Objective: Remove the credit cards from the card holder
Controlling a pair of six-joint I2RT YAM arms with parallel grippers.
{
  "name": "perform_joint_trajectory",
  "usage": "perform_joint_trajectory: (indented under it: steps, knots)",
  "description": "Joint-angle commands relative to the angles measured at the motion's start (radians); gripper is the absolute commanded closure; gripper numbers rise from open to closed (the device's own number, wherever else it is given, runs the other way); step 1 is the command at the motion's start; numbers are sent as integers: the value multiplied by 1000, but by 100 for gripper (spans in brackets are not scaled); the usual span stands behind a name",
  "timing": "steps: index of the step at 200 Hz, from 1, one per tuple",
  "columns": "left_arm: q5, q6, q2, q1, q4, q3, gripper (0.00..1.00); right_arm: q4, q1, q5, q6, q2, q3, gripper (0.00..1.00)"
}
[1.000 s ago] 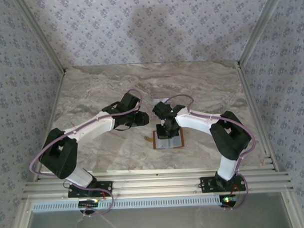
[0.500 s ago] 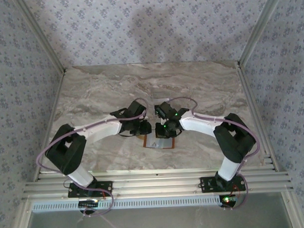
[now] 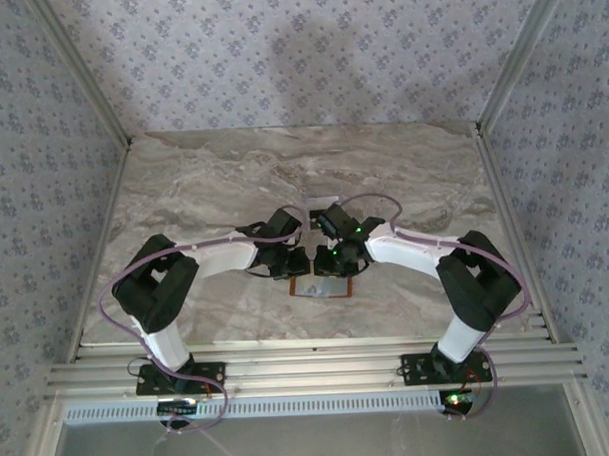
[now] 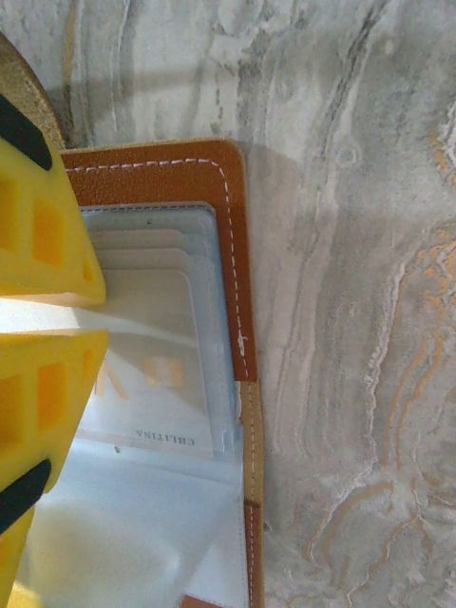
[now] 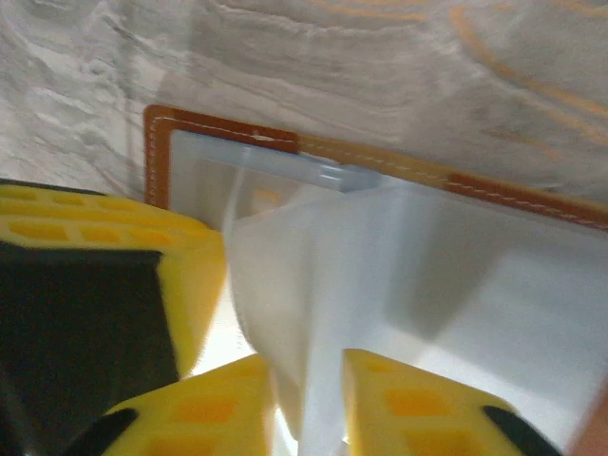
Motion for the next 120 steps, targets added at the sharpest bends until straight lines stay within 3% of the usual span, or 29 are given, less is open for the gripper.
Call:
perform_joint_trajectory:
  steps: [1,40,120]
  knots:
    - [-8,0,32,-7,-47,5,84,-176,-6,126,-27,-55,1,68]
    - [-19,9,19,-6,-67,12,84,-293,-20,236,-53,-68,3,65]
    - [-70,39,-36,-3,-138,43,81,-209,-31,155,-54,-51,-10,52]
